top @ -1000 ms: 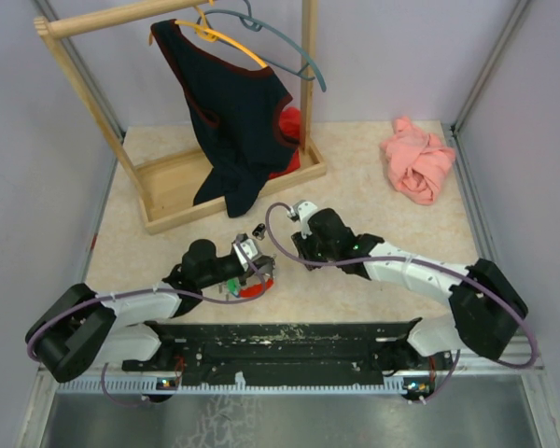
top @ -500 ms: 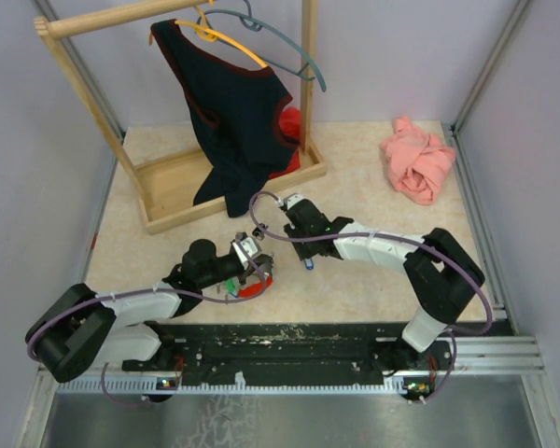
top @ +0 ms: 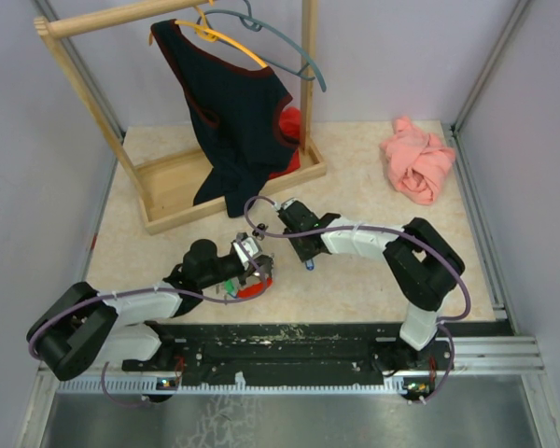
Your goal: Put the keys on the keyring
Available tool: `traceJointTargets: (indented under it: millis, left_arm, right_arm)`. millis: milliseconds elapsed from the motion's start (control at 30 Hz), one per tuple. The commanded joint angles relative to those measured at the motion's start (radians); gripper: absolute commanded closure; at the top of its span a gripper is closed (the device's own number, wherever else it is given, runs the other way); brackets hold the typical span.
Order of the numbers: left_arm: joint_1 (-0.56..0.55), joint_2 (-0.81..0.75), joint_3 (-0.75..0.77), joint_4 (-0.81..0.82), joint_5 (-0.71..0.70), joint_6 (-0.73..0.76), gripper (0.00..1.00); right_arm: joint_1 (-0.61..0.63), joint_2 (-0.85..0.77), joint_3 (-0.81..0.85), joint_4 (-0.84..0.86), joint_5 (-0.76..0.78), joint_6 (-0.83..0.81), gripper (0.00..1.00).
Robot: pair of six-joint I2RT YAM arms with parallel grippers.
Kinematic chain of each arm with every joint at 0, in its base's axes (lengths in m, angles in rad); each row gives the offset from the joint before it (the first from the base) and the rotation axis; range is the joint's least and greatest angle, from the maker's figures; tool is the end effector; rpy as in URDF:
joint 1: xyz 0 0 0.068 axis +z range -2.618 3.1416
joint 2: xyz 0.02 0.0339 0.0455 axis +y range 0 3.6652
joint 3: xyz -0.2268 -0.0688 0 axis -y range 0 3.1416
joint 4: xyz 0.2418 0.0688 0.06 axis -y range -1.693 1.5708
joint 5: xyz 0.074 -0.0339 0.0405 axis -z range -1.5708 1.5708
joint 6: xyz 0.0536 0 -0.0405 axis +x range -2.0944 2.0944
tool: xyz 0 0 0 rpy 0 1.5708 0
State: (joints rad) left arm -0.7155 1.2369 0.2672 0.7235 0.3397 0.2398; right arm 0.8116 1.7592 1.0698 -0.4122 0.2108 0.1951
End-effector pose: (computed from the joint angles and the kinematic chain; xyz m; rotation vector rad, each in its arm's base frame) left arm 0.1790 -0.1792 0.1319 1.0608 1.5159 -0.6426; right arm 0.2452 0.2421 0.1160 -0.7348 2.5271 0.0595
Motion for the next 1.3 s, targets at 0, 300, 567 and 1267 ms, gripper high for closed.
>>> traceJointTargets:
  millis: [0, 300, 567, 1267]
  left_arm:
    - [0.004, 0.007, 0.030, 0.008, -0.003, -0.008, 0.99]
    - [0.004, 0.007, 0.030, 0.004, 0.000, -0.008, 0.99]
    - [0.004, 0.005, 0.032, 0.001, 0.002, -0.007, 0.99]
    - [0.004, -0.005, 0.031, -0.006, 0.028, 0.003, 0.99]
  right_arm:
    - [0.014, 0.003, 0.052, -0.013, 0.041, 0.002, 0.78]
    - [0.018, 0.010, 0.058, -0.023, 0.034, -0.002, 0.89]
    - [0.018, -0.028, 0.051, -0.039, 0.030, -0.009, 0.88]
    - [0.018, -0.052, -0.004, 0.014, 0.018, -0.092, 1.00]
